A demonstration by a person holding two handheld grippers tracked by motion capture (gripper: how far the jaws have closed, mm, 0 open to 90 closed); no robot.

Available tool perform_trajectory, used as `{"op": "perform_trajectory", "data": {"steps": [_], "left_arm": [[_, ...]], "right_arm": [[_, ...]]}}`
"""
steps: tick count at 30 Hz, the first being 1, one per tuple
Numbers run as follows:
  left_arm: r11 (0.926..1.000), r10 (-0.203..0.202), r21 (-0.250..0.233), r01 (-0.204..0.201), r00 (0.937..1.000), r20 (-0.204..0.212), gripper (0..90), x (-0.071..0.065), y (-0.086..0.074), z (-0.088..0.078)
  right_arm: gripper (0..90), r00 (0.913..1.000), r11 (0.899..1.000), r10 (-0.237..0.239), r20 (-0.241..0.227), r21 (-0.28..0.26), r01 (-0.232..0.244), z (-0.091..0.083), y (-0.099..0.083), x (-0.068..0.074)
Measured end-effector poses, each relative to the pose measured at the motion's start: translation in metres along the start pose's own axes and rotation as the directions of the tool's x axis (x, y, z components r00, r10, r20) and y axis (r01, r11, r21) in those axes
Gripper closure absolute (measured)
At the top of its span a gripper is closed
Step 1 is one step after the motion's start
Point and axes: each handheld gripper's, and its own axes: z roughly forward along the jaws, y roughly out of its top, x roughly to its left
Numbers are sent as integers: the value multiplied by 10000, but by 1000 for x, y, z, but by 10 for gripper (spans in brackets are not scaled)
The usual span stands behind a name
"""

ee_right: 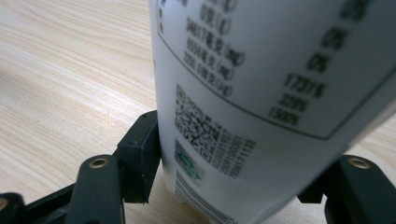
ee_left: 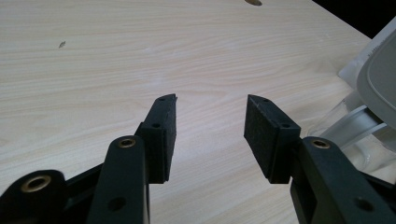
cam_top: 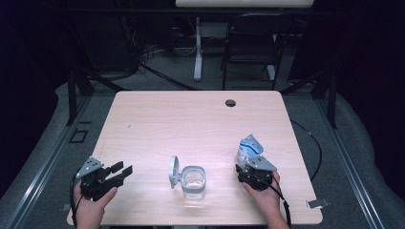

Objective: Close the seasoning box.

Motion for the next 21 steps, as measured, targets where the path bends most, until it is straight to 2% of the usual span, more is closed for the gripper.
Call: {"op": "perform_trajectory", "data": {"steps": [14,21], "left_arm": [[10000,26,16,-26,10000,-28,549,0,-1,0],[10000,-4,41,4,10000,-40,549,1,-1,0]], "right_arm": [[369,9999,9999,-129,5,40,129,0,1,0],[374,10000,10000,-44,9,31,44,1,1,1]]}}
